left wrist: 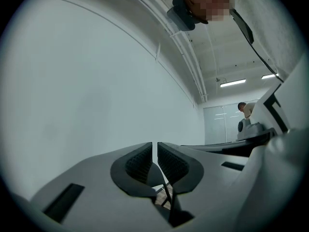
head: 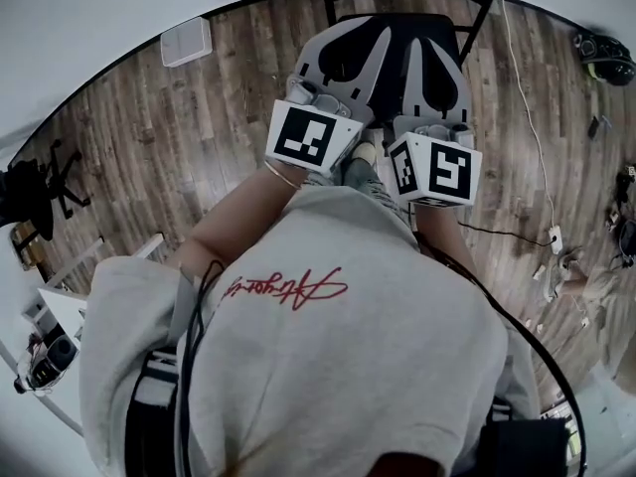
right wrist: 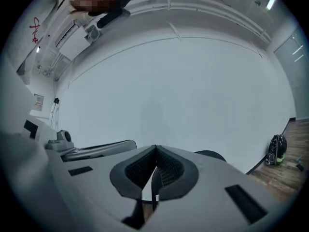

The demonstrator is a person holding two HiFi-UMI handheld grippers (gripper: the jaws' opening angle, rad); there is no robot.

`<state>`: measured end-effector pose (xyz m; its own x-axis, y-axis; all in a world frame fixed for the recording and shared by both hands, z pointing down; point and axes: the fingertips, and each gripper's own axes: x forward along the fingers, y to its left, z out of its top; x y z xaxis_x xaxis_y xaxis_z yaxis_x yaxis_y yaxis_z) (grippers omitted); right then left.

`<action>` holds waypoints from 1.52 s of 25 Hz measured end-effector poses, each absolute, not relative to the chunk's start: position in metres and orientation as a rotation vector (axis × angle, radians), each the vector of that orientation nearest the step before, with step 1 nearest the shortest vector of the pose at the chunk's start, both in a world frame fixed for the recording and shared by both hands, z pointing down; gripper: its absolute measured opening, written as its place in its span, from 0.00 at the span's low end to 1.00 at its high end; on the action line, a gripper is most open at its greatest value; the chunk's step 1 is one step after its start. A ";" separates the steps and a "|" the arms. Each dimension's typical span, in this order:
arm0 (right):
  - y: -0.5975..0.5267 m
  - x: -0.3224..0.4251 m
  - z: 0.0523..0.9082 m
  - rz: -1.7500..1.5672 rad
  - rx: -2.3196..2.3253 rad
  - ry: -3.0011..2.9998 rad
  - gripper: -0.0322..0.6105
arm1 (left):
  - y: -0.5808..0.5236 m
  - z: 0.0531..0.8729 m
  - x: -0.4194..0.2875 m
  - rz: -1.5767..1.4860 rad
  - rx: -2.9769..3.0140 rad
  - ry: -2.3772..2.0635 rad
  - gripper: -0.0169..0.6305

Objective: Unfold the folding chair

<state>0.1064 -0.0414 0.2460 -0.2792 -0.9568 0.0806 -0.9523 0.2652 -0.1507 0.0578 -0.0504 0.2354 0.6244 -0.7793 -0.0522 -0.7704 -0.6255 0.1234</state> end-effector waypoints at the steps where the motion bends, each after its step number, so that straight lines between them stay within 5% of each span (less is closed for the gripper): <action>1: -0.043 0.108 0.244 -0.263 -1.872 2.472 0.07 | -0.051 0.234 0.058 -0.155 2.755 -1.313 0.09; 38: -0.044 0.114 0.222 -0.166 -1.869 2.468 0.07 | -0.051 0.216 0.063 -0.203 2.796 -1.277 0.09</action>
